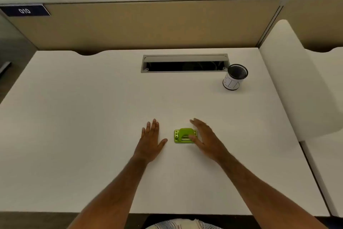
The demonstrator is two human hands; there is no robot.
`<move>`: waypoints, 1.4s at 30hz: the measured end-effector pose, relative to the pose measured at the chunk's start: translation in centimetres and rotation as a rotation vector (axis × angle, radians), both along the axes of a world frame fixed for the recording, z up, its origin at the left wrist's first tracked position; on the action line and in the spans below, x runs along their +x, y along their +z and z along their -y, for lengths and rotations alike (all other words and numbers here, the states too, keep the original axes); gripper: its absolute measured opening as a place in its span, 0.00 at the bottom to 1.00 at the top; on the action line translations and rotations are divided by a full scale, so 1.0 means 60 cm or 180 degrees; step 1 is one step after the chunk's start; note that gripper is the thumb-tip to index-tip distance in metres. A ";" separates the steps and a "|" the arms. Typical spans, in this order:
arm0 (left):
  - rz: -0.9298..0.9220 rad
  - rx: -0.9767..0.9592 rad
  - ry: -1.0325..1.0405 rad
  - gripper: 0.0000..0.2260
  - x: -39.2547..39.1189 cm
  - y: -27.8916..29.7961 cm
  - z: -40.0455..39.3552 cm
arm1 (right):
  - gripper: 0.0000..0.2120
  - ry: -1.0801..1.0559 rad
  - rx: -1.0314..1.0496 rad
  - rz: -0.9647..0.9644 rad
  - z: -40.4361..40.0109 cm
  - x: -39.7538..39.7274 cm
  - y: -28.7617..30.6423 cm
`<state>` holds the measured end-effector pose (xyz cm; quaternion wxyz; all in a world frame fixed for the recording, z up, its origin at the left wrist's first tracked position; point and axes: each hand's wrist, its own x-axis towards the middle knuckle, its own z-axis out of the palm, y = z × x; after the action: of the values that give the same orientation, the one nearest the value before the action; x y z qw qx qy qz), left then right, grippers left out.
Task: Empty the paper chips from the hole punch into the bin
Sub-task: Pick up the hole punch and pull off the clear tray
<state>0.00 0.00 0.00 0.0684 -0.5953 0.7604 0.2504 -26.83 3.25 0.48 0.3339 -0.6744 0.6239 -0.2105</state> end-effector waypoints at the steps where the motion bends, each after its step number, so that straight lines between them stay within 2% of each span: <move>1: -0.0016 -0.0019 0.0012 0.36 -0.001 0.000 0.000 | 0.29 0.0123 -0.0089 0.0019 0.004 0.010 0.000; 5: -0.0024 0.0076 0.0041 0.37 -0.001 0.006 0.003 | 0.28 0.0506 -0.0006 -0.0256 0.014 0.039 0.001; 8: -0.0095 0.0126 0.0052 0.36 0.000 0.009 0.004 | 0.27 0.0571 0.0032 -0.0584 0.017 0.039 -0.001; 15: -0.0210 0.0169 0.0109 0.36 -0.002 0.011 0.004 | 0.26 0.0678 0.0078 -0.0790 0.029 0.035 0.004; 19: -0.0466 0.0251 0.0305 0.35 -0.005 0.012 0.003 | 0.26 0.0701 0.0029 -0.0945 0.037 0.035 0.008; 22: -0.1190 0.0534 0.1003 0.35 -0.018 0.021 0.006 | 0.23 0.0155 0.0364 -0.0315 0.039 0.037 0.010; 25: -0.2085 0.0838 0.1934 0.27 -0.032 0.041 0.021 | 0.19 -0.0710 0.0779 0.0842 0.039 0.049 0.017; 29: -0.2713 0.0904 0.2085 0.20 -0.047 0.051 0.015 | 0.14 -0.1164 0.1181 0.1922 0.032 0.061 0.027; 32: -0.2983 0.0946 0.2099 0.19 -0.057 0.055 0.004 | 0.17 -0.1201 0.1577 0.2304 0.026 0.066 0.041; 35: -0.3184 0.1068 0.2057 0.16 -0.063 0.063 -0.005 | 0.13 -0.1215 0.1808 0.2612 0.025 0.074 0.046; 40: -0.3173 0.0962 0.1978 0.17 -0.059 0.076 -0.007 | 0.19 -0.1118 0.1979 0.2896 0.027 0.080 0.064; 42: -0.3154 0.0885 0.2012 0.17 -0.059 0.081 -0.005 | 0.25 -0.1169 0.1981 0.2921 0.032 0.083 0.073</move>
<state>-3.54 0.30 4.86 -0.2945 -0.5904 0.4480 0.6033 -21.87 1.35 4.85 0.7105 -0.2652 0.5546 -0.3423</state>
